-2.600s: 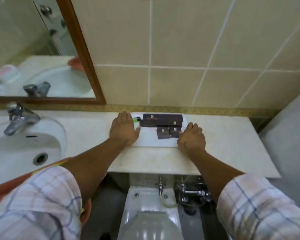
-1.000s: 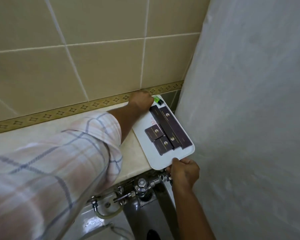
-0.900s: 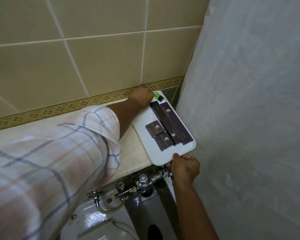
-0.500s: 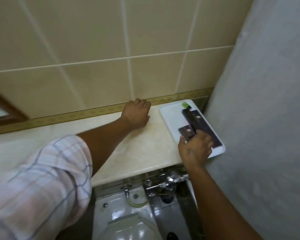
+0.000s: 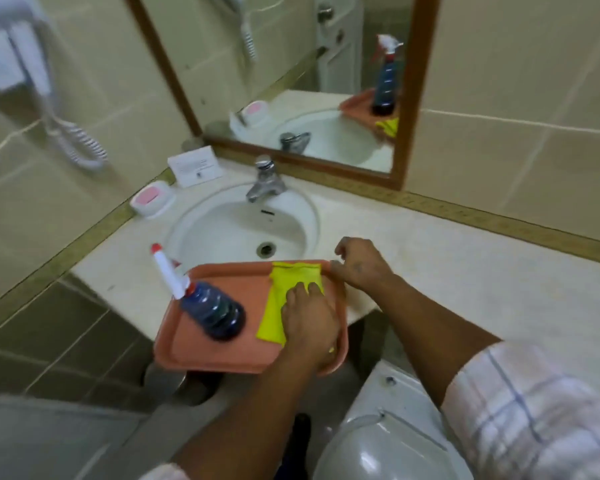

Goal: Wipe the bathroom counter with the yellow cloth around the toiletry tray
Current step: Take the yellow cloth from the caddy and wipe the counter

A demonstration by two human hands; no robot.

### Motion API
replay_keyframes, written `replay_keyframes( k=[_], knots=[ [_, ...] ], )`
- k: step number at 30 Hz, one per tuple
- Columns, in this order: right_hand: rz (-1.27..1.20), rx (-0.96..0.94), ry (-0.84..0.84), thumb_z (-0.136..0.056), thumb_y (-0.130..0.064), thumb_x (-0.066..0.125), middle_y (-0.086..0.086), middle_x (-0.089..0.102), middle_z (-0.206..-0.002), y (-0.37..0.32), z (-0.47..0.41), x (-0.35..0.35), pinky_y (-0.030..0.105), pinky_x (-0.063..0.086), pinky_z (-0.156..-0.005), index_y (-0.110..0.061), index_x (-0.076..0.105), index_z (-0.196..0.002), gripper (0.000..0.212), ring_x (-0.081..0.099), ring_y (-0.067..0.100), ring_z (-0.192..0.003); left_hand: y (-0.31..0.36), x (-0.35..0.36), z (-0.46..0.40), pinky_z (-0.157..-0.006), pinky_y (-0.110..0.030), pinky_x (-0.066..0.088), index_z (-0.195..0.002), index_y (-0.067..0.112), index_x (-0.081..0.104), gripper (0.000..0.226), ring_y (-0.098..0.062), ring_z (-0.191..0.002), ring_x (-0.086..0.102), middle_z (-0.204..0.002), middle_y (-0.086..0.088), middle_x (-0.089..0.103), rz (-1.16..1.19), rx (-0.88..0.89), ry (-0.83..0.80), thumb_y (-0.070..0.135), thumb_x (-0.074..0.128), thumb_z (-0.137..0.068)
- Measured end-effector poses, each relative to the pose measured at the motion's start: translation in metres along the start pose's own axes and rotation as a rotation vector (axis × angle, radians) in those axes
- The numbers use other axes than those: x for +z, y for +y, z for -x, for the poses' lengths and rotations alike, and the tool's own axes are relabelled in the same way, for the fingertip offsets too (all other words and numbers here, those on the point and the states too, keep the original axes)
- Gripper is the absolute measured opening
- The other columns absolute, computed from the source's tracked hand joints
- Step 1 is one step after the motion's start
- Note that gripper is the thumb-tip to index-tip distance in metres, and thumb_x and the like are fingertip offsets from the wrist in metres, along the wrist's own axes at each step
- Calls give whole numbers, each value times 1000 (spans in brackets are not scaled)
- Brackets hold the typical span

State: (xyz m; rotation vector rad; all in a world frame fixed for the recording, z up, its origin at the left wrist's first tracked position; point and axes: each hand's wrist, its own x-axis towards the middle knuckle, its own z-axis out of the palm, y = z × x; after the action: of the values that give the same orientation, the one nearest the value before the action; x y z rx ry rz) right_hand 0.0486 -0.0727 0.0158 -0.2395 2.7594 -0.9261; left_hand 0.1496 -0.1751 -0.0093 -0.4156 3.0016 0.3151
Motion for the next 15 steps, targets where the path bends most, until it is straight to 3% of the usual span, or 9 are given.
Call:
replay_keyframes(
  k=[3, 6, 8, 9, 10, 11, 13, 15],
  knots=[
    [100, -78, -191, -76, -40, 75, 16, 63, -120, -30, -6, 50, 35, 42, -90, -9, 60, -115, 52, 55, 33, -115, -44, 10, 22, -95, -43, 42, -121, 14, 49, 43, -30, -122, 44, -129, -9, 51, 38, -163, 2, 34, 54, -83],
    [146, -62, -186, -69, -46, 80, 15, 56, -136, -38, -4, 79, 32, 36, -103, -10, 56, -129, 74, 50, 29, -127, -58, 16, 29, -99, -43, 40, -135, 8, 40, 69, -31, -128, 40, -138, -12, 43, 143, -298, 6, 50, 56, -82],
    [113, 35, -104, -68, -42, 81, 14, 62, -124, -44, -1, 90, 29, 44, -96, -5, 58, -123, 70, 56, 31, -121, -63, 15, 25, -97, -43, 42, -136, 5, 36, 81, -32, -124, 44, -135, -13, 47, 171, -347, 12, 54, 62, -78],
    [48, 95, -74, -70, -36, 80, 10, 66, -112, -48, -1, 95, 20, 49, -85, -6, 62, -117, 59, 60, 30, -114, -66, 13, 22, -95, -43, 44, -133, 4, 38, 82, -32, -122, 48, -131, -14, 51, 200, -371, -3, 54, 66, -75],
    [-9, 137, -81, -74, -28, 76, 7, 69, -105, -53, -1, 98, 13, 50, -74, -7, 65, -112, 45, 63, 28, -110, -71, 10, 17, -92, -42, 47, -129, 5, 41, 79, -34, -119, 52, -127, -14, 55, 244, -391, -22, 53, 70, -72],
    [-12, 142, -113, -80, -22, 71, 9, 70, -108, -54, 0, 98, 15, 50, -75, -7, 67, -113, 37, 64, 26, -110, -72, 8, 12, -90, -42, 49, -123, 7, 47, 74, -35, -115, 56, -123, -14, 60, 295, -399, -61, 52, 72, -70],
    [-94, 109, -166, -87, -17, 64, 13, 61, -133, -60, 2, 99, 25, 40, -103, -4, 61, -126, 41, 54, 25, -126, -82, 0, 3, -86, -40, 52, -112, 14, 60, 56, -35, -108, 63, -115, -13, 67, 335, -404, -137, 49, 69, -70],
    [-212, 140, -144, -83, -17, 67, 14, 62, -133, -60, 6, 90, 28, 41, -102, -7, 64, -123, 42, 56, 24, -124, -82, -6, -3, -86, -39, 52, -106, 15, 66, 42, -36, -105, 65, -111, -14, 70, 329, -352, -130, 42, 67, -73]
  ],
)
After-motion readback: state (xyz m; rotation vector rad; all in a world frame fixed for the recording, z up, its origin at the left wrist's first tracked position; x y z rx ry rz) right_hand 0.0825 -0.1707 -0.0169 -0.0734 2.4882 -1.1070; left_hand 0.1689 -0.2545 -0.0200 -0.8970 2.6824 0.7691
